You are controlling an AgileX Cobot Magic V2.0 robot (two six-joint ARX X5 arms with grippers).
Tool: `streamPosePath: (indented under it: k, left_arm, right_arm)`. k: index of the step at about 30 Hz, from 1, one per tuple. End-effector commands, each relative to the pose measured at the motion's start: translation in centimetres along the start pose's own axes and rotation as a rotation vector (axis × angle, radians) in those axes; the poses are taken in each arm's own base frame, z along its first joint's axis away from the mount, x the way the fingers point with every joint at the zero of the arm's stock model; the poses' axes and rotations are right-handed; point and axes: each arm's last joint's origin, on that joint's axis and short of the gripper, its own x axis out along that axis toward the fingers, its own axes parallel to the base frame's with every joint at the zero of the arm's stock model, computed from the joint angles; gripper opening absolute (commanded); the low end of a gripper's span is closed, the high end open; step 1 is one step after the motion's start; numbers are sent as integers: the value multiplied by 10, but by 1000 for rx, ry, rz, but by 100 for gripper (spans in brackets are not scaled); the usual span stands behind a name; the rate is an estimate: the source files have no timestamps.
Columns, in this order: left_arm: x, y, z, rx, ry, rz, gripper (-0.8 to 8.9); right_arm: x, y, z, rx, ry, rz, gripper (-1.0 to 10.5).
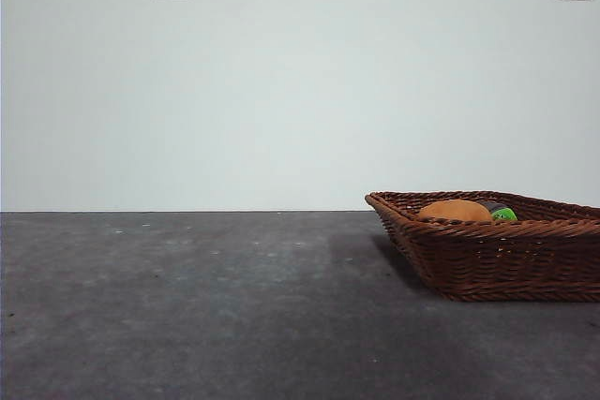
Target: Help me put the vegetables on the table into the basket
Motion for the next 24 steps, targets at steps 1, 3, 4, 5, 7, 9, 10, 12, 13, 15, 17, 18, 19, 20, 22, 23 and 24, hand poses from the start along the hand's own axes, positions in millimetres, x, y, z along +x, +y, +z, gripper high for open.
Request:
streamPosePath:
  k: [1, 3, 4, 5, 7, 9, 10, 12, 13, 15, 17, 18, 19, 20, 22, 23, 24]
  left_arm:
    - [1, 0, -3, -6, 4, -2, -3]
    - [1, 0, -3, -5, 5, -2, -3]
    - [1, 0, -3, -6, 4, -2, -3]
    - [1, 0, -3, -6, 5, -2, -3]
    - [1, 0, -3, -6, 5, -2, -3]
    - [1, 0, -3, -6, 5, -2, -4]
    - [1, 0, -3, -5, 4, -2, -4]
    - [1, 0, -3, -6, 5, -2, -4]
    - [1, 0, -3, -5, 4, -2, -3]
    - [1, 0, -3, -6, 5, -2, -3]
    - [1, 0, -3, -6, 5, -2, -3]
    - [1, 0, -3, -6, 5, -2, -3]
    - [1, 0, -3, -6, 5, -2, -4]
    - [1, 0, -3, -6, 5, -2, -4]
    - [1, 0, -3, -6, 5, -2, -4]
    - [1, 0, -3, -6, 4, -2, -3]
    - [1, 0, -3, -6, 4, -2, -3]
  right_arm:
    - [6, 1, -32, 14, 15, -13, 1]
    - [7, 3, -52, 18, 27, -19, 1]
    - [8, 3, -60, 21, 36, -18, 1]
    - [9, 4, -70, 25, 49, -17, 1]
    - [11, 5, -86, 31, 71, -15, 1]
    - [14, 6, -102, 39, 95, -11, 1]
    - [15, 7, -109, 45, 106, -10, 1]
    - [17, 7, -121, 64, 125, -12, 1]
    - [18, 7, -126, 72, 134, -15, 1]
    - [20, 8, -138, 92, 165, -16, 1]
    - [23, 8, -147, 112, 192, -15, 1]
    - [24, 8, -152, 121, 205, -14, 1]
    - [25, 9, -156, 130, 218, -13, 1]
    - [26, 9, -161, 144, 232, -11, 1]
    - [27, 10, -166, 147, 243, -3, 1]
    - [27, 11, -165, 145, 240, 2, 1]
    - [27, 11, -165, 143, 240, 8, 1]
